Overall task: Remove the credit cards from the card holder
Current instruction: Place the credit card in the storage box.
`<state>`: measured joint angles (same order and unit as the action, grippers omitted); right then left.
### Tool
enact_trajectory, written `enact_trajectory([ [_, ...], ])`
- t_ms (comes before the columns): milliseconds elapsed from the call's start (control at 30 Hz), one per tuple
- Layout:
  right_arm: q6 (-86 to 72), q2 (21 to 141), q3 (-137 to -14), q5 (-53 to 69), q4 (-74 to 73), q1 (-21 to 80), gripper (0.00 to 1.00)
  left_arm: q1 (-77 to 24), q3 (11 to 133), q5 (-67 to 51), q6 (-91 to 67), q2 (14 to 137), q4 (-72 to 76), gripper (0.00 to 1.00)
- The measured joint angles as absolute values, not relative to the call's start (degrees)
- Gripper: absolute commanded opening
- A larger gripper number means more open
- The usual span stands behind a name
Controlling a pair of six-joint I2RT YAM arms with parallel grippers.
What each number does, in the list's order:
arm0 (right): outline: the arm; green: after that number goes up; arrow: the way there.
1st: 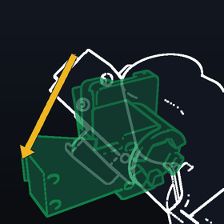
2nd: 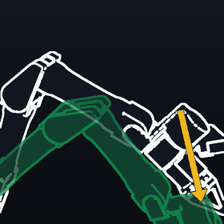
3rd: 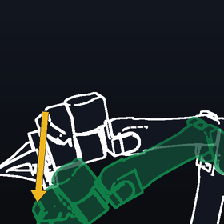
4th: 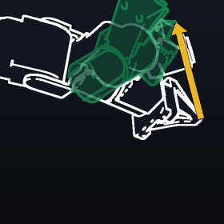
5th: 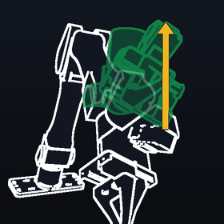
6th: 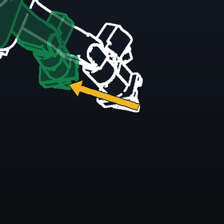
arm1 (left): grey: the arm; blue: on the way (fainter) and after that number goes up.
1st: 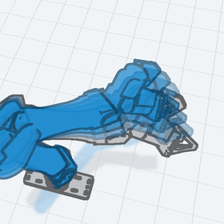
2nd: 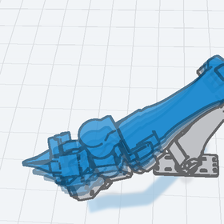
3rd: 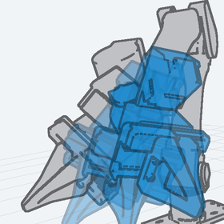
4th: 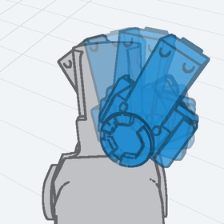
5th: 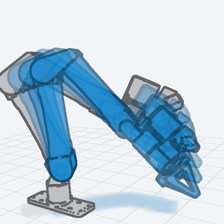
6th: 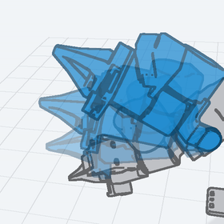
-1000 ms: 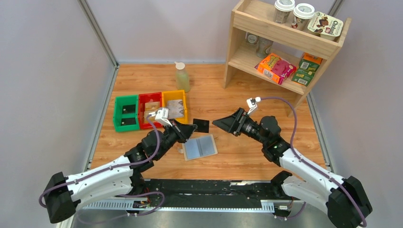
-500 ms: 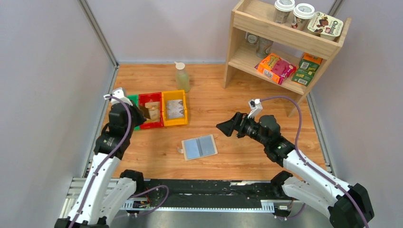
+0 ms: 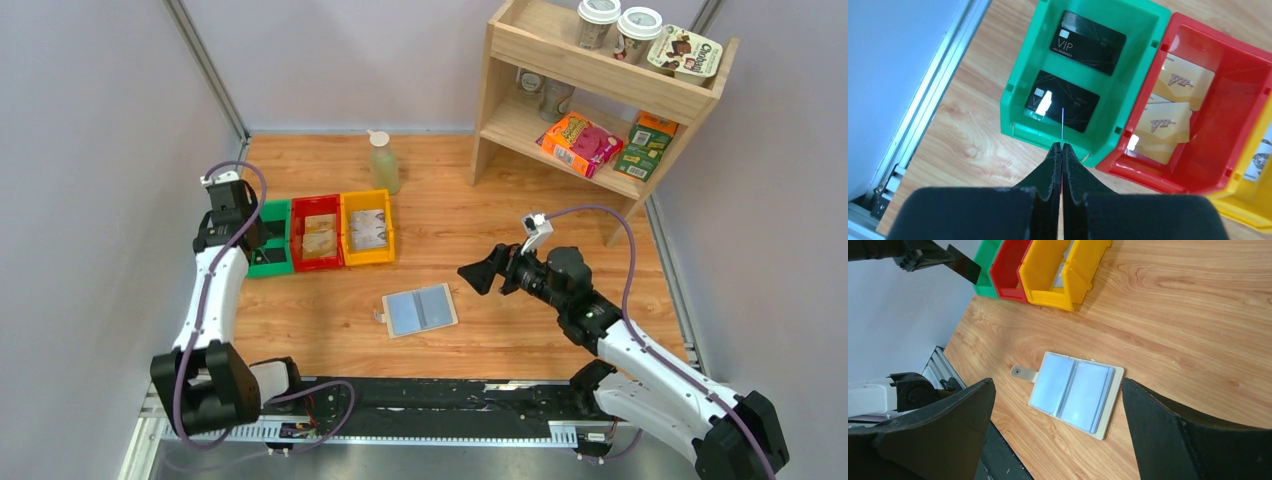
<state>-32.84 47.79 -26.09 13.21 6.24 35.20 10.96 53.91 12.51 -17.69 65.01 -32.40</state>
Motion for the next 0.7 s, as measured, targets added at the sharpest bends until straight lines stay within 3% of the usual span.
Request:
enact_trajectory([
  [367,-31.6,47.6,-25.1,14.0,6.9,35.2,1.00,19.8,52.5,-7.3,-11.3,79.5,-19.4,0.01],
  [700,-31.6,48.7,-25.1,14.0,7.6,35.2,1.00,21.8,51.8,-11.2,-9.4,84.1,-15.7,0.41],
])
